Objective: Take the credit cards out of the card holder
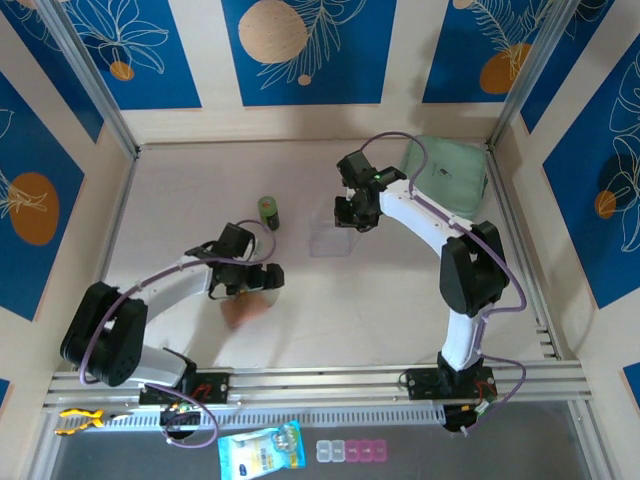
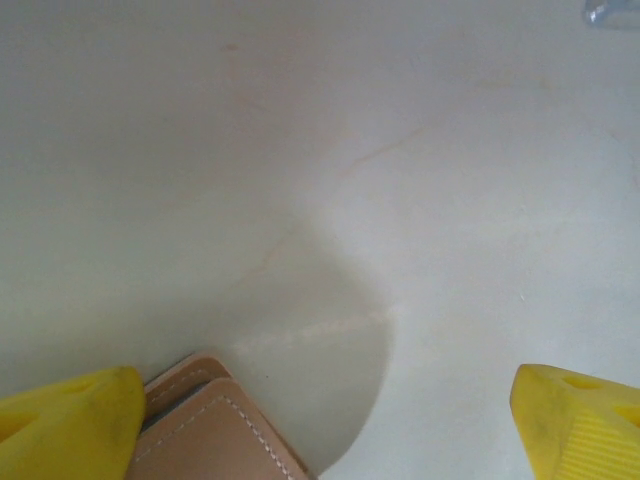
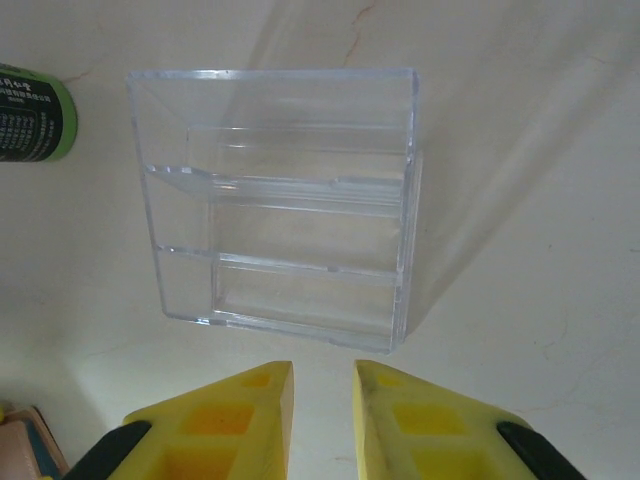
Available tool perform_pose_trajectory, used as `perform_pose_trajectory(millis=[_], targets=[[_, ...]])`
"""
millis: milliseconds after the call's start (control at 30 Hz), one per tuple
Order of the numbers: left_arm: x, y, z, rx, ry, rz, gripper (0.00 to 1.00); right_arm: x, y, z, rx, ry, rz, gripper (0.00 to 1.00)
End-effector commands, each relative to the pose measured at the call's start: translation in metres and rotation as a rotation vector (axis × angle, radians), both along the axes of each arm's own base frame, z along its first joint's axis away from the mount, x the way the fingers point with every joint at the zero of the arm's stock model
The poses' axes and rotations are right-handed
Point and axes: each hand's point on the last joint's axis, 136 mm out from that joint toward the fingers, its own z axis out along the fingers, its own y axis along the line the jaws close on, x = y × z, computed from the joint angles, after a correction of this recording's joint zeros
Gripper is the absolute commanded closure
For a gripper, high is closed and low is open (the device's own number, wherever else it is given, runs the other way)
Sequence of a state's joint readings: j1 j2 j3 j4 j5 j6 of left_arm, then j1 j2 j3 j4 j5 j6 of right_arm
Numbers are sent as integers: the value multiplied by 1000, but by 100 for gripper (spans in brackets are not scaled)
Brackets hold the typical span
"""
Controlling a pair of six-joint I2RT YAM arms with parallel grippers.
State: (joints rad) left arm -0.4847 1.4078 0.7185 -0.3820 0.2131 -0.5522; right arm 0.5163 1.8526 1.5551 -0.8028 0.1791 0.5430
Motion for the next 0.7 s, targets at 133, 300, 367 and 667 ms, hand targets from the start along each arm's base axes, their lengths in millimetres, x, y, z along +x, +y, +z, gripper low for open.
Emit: perform_pose_trajectory(millis=[133,300,367,667], targets=[[-24,-19,4,5,71,-54,7,-5,-8,11,17,-12,-3,75],[-47,-25,2,17,126,-66,7,-7,-8,5,21,-7,-1,75],[-61,-24,2,35,155,-75,7,-8,-9,3,22,-3,0,75],[-87,-20,26,9,177,-50,8,-7,-14,5,29,-16,3,75]])
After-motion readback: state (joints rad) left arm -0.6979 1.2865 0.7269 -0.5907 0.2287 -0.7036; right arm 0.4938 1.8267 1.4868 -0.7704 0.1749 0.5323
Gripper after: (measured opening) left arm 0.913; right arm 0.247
